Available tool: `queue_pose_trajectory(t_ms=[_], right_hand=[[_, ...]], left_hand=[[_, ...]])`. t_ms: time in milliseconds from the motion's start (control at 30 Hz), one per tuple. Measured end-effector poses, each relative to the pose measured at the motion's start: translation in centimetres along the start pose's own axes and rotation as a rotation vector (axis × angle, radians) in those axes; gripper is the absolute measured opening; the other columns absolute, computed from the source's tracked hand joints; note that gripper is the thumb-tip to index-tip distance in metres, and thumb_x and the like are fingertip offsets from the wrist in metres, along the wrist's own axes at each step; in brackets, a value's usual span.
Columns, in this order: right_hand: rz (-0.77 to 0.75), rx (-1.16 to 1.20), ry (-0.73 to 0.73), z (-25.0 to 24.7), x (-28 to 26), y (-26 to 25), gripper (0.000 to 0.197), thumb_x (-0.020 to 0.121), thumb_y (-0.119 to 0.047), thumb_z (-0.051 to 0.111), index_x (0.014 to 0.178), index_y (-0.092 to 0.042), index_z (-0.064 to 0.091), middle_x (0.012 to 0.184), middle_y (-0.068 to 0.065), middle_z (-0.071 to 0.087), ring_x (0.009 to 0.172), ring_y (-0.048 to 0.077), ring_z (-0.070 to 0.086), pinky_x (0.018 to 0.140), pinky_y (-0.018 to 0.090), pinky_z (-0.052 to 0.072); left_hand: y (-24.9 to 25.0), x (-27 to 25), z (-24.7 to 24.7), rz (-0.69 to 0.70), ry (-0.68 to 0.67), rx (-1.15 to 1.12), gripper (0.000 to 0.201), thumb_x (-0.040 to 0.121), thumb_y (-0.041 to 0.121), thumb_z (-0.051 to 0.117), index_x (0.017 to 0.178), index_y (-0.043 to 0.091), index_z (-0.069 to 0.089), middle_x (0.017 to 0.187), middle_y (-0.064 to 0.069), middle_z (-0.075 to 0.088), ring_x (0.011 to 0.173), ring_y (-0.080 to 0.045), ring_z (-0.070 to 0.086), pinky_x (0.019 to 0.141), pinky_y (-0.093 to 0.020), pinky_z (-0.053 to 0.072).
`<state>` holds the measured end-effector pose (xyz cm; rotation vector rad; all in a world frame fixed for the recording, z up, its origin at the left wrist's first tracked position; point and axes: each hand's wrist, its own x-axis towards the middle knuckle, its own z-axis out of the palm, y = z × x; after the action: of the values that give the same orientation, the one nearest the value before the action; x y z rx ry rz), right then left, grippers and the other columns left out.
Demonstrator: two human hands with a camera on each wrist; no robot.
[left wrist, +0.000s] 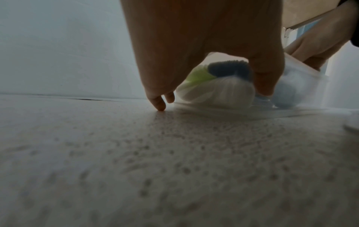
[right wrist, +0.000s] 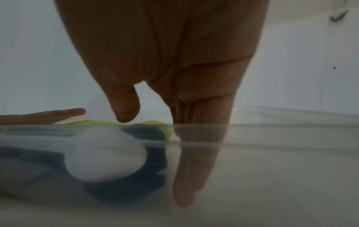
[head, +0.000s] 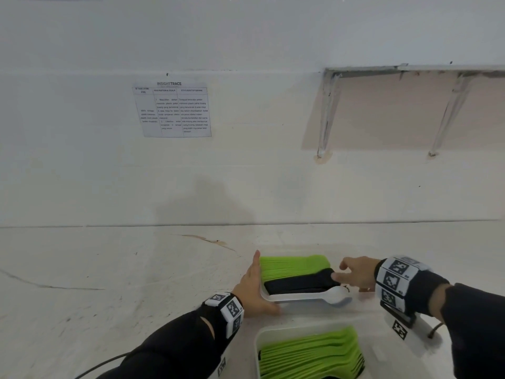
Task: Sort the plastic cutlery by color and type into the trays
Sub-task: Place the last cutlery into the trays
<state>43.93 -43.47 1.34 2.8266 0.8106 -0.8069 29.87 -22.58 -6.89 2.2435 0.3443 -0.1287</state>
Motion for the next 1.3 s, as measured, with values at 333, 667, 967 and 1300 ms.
queue_pose_trajectory(t_ms=[333,667,967,1300], right_hand=[[-0.053,0.088,0.027,0.9,0.3,-1.3,0.054,0.098,-0.046,0.032,0.132,-0.007,0.048,0.129,0.010,0.058,0.118,0.024,0.054,0.097,0.027,0.040],[-0.424,0.179,0.275,2.2,0.8,-2.0,0.037,0.083,-0.035,0.067,0.118,-0.026,0.060,0.102,-0.003,0.042,0.096,0.012,0.046,0.091,0.022,0.038],[-0.506,0.180,0.291,1.7,0.3,-2.3,0.027,0.089,-0.014,0.058,0.113,-0.021,0.067,0.103,-0.001,0.049,0.090,0.010,0.050,0.086,0.013,0.034],[0.149,0.510,0.603,3.2,-5.3,6.7,0.028,0.092,-0.015,0.051,0.118,-0.006,0.055,0.122,0.015,0.055,0.115,0.030,0.049,0.098,0.033,0.036]], left_hand=[[0.3,-0.3,-0.2,-0.005,-0.026,-0.076,0.136,0.065,0.031,0.081,0.140,0.029,-0.032,0.158,-0.005,-0.005,0.146,-0.017,0.002,0.118,-0.041,0.019],[0.7,-0.8,-0.2,-0.039,-0.015,-0.118,0.146,0.050,0.040,0.081,0.139,0.030,-0.034,0.158,-0.004,0.005,0.145,-0.014,0.012,0.117,-0.038,0.022],[1.8,-1.3,-0.3,-0.110,-0.040,-0.153,0.128,0.074,0.013,0.078,0.142,0.013,-0.031,0.155,-0.004,0.015,0.136,-0.006,0.022,0.096,-0.011,0.024],[1.8,-7.0,1.6,-0.240,0.092,-0.273,0.053,0.101,0.025,0.032,0.149,0.011,0.016,0.157,-0.004,0.018,0.144,-0.017,0.018,0.113,-0.026,0.017]])
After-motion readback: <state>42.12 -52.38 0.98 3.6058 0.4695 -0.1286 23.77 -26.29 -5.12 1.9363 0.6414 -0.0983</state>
